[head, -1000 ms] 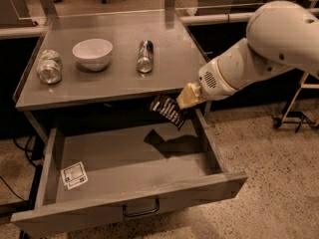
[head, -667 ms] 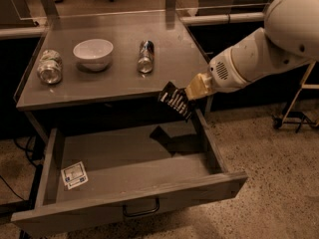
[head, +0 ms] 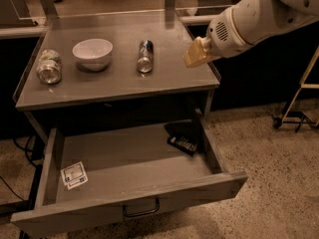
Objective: Pick rxbar chocolate from top drawer and place on counter
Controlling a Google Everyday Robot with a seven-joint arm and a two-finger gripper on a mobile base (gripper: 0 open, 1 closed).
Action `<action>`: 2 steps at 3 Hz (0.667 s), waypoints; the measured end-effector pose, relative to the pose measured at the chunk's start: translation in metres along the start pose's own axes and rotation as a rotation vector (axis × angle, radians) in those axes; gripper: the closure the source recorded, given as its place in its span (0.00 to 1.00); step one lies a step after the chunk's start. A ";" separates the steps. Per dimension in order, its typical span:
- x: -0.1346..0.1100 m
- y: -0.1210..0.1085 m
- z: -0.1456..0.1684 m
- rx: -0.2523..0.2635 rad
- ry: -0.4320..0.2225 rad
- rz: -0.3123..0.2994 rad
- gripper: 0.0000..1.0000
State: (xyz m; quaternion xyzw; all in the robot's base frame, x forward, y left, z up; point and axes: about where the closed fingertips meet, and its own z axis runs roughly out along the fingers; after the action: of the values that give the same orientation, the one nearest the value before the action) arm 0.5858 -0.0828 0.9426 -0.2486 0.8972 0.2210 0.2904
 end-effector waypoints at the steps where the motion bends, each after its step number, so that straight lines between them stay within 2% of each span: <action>1: -0.015 -0.004 0.004 -0.011 -0.004 0.000 1.00; 2: -0.028 -0.003 0.007 -0.021 -0.003 -0.008 1.00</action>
Offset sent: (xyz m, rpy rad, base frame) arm 0.0378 0.0135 0.0185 0.0186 0.0013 0.0263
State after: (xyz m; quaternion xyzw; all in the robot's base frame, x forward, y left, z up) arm 0.6104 -0.0725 0.9538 -0.2548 0.8935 0.2298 0.2898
